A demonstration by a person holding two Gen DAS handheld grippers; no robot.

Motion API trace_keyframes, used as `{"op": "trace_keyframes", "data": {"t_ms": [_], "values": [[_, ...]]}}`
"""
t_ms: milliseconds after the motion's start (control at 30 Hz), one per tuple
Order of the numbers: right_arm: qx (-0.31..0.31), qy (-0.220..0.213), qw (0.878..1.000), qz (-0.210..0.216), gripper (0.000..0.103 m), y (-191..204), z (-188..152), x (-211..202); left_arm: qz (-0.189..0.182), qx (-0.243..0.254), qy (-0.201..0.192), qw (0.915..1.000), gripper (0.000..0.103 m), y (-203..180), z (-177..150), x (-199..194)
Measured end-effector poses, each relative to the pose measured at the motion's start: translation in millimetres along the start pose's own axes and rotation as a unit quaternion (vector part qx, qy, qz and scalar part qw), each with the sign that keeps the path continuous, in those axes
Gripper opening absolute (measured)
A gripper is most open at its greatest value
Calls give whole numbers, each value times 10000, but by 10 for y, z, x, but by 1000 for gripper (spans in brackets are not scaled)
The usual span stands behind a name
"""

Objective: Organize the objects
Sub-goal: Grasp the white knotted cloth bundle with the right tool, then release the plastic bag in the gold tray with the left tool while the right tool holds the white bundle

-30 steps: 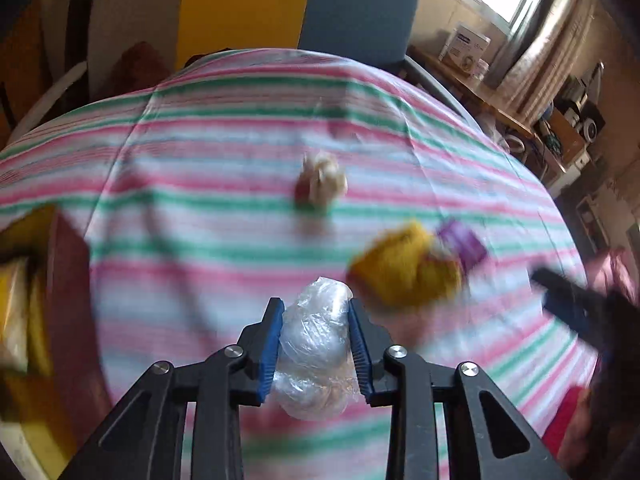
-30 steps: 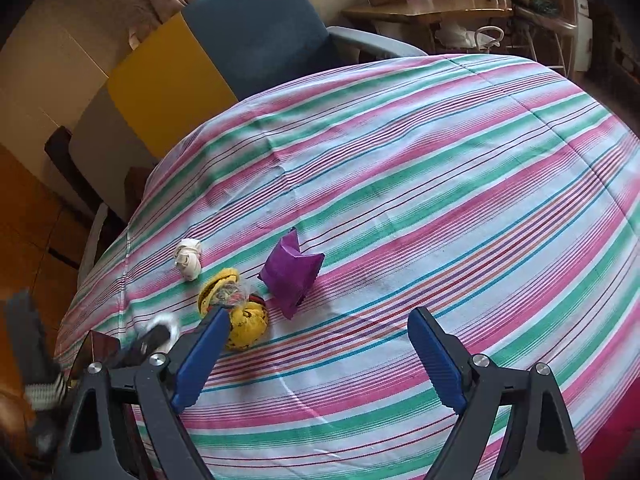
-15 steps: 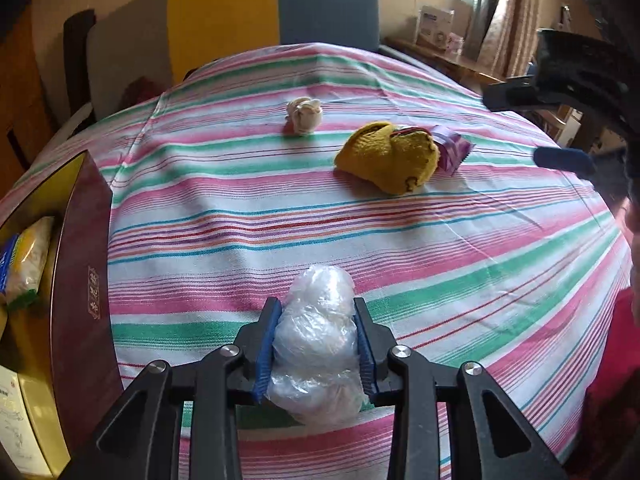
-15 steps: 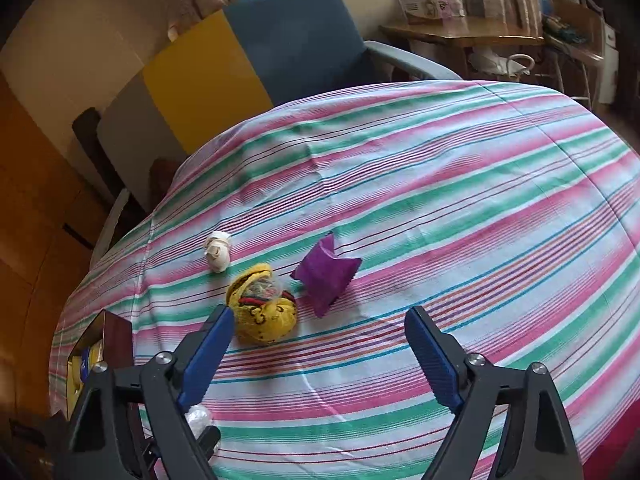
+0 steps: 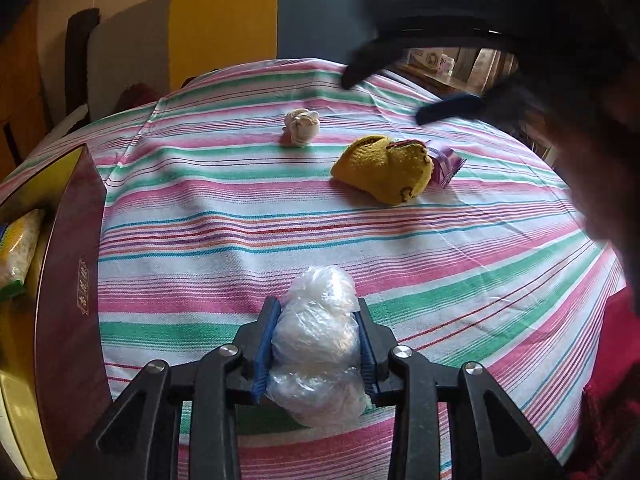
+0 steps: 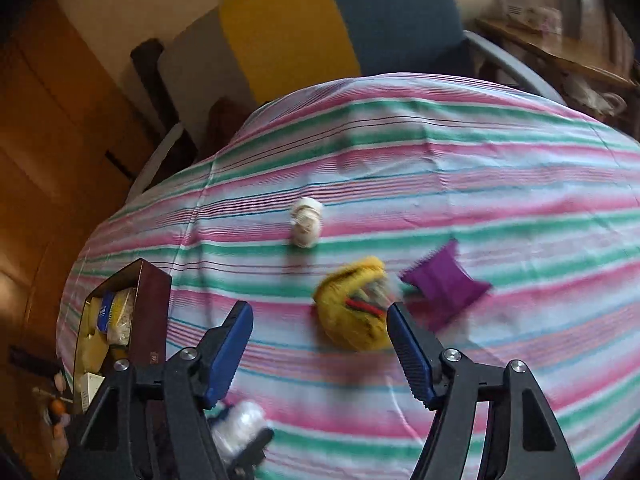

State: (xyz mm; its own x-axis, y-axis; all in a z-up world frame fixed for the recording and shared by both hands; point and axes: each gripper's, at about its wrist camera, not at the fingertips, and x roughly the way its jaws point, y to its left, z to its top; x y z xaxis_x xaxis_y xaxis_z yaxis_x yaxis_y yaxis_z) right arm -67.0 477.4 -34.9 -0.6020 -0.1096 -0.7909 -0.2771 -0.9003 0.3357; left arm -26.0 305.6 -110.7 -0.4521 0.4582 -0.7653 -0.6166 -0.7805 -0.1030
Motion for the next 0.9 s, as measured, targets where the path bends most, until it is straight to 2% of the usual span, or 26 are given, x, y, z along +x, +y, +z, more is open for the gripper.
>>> {"op": "trace_keyframes", "data": {"t_ms": [200, 333, 367, 400, 433, 533, 667, 767, 900], "values": [[-392, 584, 9967, -406, 64, 234, 535, 743, -108, -64, -42, 9999, 36, 33, -4, 8], [-448, 924, 9927, -628, 61, 286, 717, 1212, -222, -150, -60, 9996, 36, 74, -8, 8], [-522, 953, 9914, -723, 56, 295, 730, 1317, -260, -180, -64, 9995, 36, 87, -10, 9], [-609, 999, 9895, -848, 25, 305, 725, 1385, -289, -204, -66, 9994, 36, 98, -11, 8], [-749, 1047, 9864, -1023, 23, 322, 699, 1422, -298, -212, -68, 9993, 36, 101, -12, 9], [-967, 877, 9877, -861, 23, 384, 611, 1251, -282, -195, -79, 9994, 36, 95, -1, 7], [-1088, 694, 9901, -549, 23, 373, 359, 815, -285, -199, -91, 9994, 36, 97, 3, 5], [-1127, 717, 9906, -300, 23, 320, 56, 507, -259, -180, -93, 9995, 35, 100, 8, -8], [-1067, 798, 9908, -238, 23, 175, -363, 220, -261, -196, -92, 9994, 35, 99, -4, -23]]}}
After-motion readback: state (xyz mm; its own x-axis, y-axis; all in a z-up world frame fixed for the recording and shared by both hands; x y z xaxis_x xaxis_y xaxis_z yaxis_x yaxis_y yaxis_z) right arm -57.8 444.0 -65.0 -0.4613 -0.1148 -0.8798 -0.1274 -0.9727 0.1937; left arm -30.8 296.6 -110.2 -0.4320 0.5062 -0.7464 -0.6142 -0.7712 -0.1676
